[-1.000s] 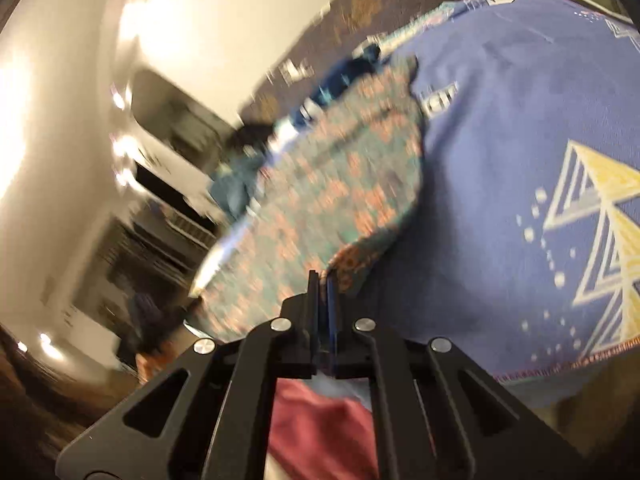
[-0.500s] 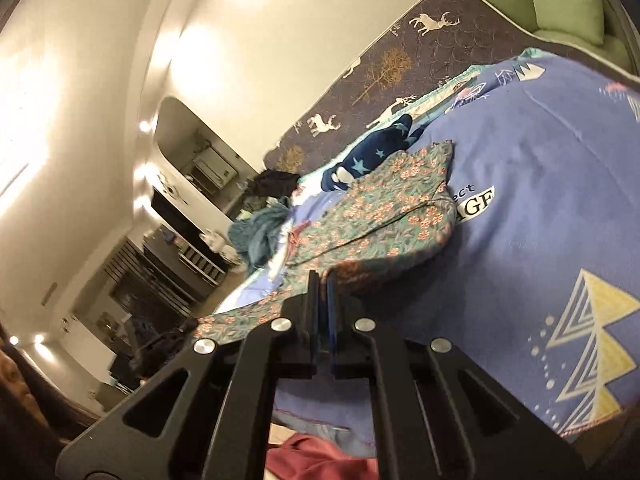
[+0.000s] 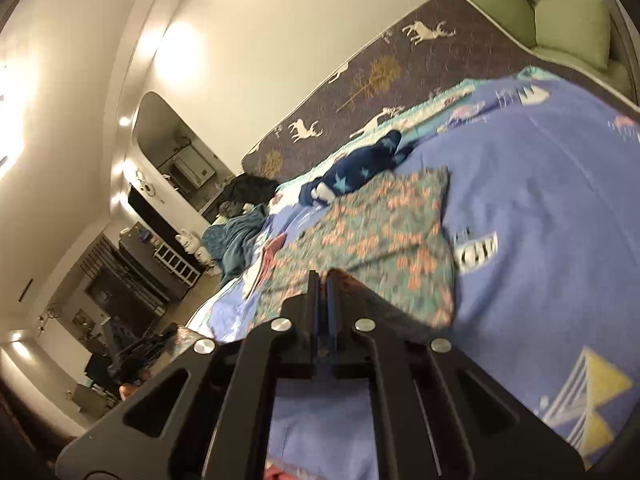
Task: Fold small clothes
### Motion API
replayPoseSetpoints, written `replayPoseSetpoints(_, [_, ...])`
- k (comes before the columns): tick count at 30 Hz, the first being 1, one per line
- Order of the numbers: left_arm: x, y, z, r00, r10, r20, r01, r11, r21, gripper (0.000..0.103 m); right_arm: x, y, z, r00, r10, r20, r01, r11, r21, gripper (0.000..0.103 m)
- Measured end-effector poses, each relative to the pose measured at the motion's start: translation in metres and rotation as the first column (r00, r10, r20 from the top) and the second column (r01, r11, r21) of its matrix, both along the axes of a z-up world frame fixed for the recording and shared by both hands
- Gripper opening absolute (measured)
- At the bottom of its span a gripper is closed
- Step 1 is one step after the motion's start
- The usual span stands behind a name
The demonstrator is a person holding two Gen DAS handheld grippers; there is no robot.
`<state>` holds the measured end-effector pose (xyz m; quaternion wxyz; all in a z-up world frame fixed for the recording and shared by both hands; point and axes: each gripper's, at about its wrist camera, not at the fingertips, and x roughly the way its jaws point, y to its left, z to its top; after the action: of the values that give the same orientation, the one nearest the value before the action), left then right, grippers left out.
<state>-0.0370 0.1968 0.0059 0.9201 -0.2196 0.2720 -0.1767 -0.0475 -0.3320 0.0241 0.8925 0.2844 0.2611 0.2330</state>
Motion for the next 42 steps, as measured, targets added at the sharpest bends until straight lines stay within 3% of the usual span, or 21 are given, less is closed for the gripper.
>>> replayPoseSetpoints(6, [0.068, -0.012, 0.009, 1.000, 0.011, -0.017, -0.011, 1.000, 0.014, 0.001, 0.060, 0.015, 0.009, 0.999, -0.041, -0.010, 0.040, 0.997, -0.066, 0.003])
replayPoseSetpoints(12, [0.146, -0.020, -0.002, 0.996, 0.055, -0.076, -0.052, 0.998, 0.044, 0.001, 0.125, 0.022, -0.002, 0.992, -0.110, -0.061, 0.101, 0.985, -0.140, 0.003])
replayPoseSetpoints(16, [0.200, -0.019, -0.035, 0.980, 0.093, -0.175, -0.083, 0.995, 0.060, 0.001, 0.174, 0.021, -0.033, 0.977, -0.163, -0.138, 0.134, 0.970, -0.201, 0.003])
replayPoseSetpoints(23, [0.235, -0.013, -0.094, 0.946, 0.100, -0.308, -0.085, 0.994, 0.063, 0.002, 0.222, 0.014, -0.095, 0.942, -0.179, -0.282, 0.113, 0.966, -0.234, 0.006])
replayPoseSetpoints(26, [0.228, -0.006, -0.099, 0.944, 0.092, -0.316, -0.080, 0.996, 0.050, 0.015, 0.218, 0.013, -0.102, 0.945, -0.161, -0.285, 0.088, 0.963, -0.254, 0.009])
replayPoseSetpoints(28, [0.220, -0.002, -0.097, 0.945, 0.083, -0.317, -0.074, 0.996, 0.041, 0.034, 0.213, 0.012, -0.099, 0.952, -0.152, -0.267, 0.078, 0.960, -0.268, 0.012])
replayPoseSetpoints(30, [0.211, -0.001, -0.093, 0.947, 0.088, -0.309, -0.078, 0.996, 0.043, 0.044, 0.208, 0.013, -0.094, 0.959, -0.141, -0.245, 0.066, 0.955, -0.288, 0.022])
replayPoseSetpoints(32, [0.198, -0.001, -0.088, 0.952, 0.094, -0.293, -0.077, 0.995, 0.069, 0.045, 0.199, 0.016, -0.087, 0.970, -0.131, -0.206, 0.059, 0.944, -0.324, 0.041])
replayPoseSetpoints(35, [0.181, -0.005, -0.082, 0.959, 0.107, -0.263, -0.073, 0.988, 0.138, 0.045, 0.179, 0.027, -0.076, 0.986, -0.119, -0.116, 0.052, 0.886, -0.460, 0.053])
replayPoseSetpoints(38, [0.157, -0.023, -0.070, 0.977, 0.068, -0.200, -0.010, 0.960, 0.281, 0.046, 0.157, 0.048, -0.071, 0.997, -0.066, -0.025, 0.033, 0.749, -0.662, 0.072])
replayPoseSetpoints(39, [0.152, -0.030, -0.068, 0.982, 0.053, -0.182, 0.011, 0.942, 0.335, 0.051, 0.150, 0.058, -0.073, 0.999, -0.033, 0.001, 0.023, 0.668, -0.744, 0.074])
replayPoseSetpoints(40, [0.145, -0.043, -0.067, 0.987, 0.027, -0.157, 0.044, 0.902, 0.429, 0.059, 0.145, 0.069, -0.078, 1.000, 0.000, 0.011, 0.009, 0.585, -0.811, 0.077])
replayPoseSetpoints(42, [0.139, -0.065, -0.071, 0.991, -0.013, -0.132, 0.086, 0.821, 0.564, 0.062, 0.142, 0.081, -0.087, 0.999, 0.040, 0.008, -0.012, 0.487, -0.873, 0.078])
